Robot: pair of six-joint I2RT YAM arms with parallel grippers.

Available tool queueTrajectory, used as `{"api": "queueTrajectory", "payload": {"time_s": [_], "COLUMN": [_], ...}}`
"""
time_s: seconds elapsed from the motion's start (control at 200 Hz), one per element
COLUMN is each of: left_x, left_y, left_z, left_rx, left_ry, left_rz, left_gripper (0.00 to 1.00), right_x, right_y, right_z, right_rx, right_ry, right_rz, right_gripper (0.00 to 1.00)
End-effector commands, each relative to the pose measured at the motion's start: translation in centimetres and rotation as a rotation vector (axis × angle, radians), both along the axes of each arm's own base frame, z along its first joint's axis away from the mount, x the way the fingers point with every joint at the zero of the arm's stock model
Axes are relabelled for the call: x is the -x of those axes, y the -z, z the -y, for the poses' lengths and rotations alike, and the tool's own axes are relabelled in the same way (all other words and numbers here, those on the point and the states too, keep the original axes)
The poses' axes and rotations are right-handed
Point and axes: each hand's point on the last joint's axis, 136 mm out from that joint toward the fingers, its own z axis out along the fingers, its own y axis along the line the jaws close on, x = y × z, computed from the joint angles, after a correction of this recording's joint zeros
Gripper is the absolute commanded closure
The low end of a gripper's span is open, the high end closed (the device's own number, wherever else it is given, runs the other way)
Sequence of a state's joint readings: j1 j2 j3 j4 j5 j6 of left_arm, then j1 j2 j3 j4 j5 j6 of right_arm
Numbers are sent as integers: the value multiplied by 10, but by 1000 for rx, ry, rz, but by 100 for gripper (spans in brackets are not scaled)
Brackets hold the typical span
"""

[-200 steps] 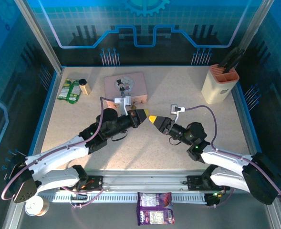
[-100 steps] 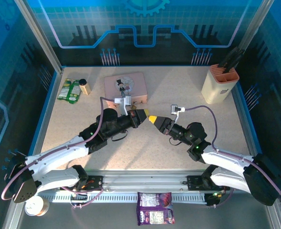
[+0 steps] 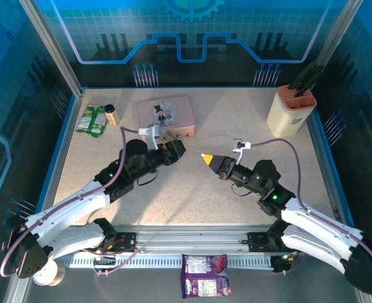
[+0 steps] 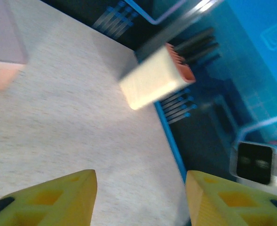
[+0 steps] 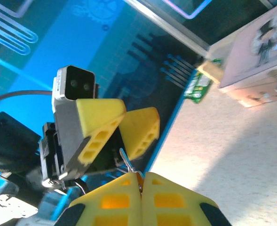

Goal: Unlock the padlock with the key

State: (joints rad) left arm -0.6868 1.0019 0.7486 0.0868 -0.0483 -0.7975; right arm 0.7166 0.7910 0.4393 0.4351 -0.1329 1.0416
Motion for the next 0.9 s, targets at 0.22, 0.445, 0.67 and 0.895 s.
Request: {"api": "queueTrajectory", "payload": {"time_s": [0.22,0.445,0.67,0.895], "left_x": [-25,-61,-102,-131], "left_y": [74,118,156,195], "left_z": [-45,-37,-36,-38], "left_rx": [-374,-415,-359,-263], "left_ry": [-135,-227,-335,-406], "left_rz": [-124,-178,-189,-210], "left_gripper": [35,32,31,33], "right_x": [8,12,17,24], "right_y": [51,47,48,53], "right_z": [47,47,48,51], "right_rx": [298,280,261,214], "right_ry": [147,134,124,113], "right_rz": [-61,-48,-43,-48], "right_gripper": [100,100,100,100]}}
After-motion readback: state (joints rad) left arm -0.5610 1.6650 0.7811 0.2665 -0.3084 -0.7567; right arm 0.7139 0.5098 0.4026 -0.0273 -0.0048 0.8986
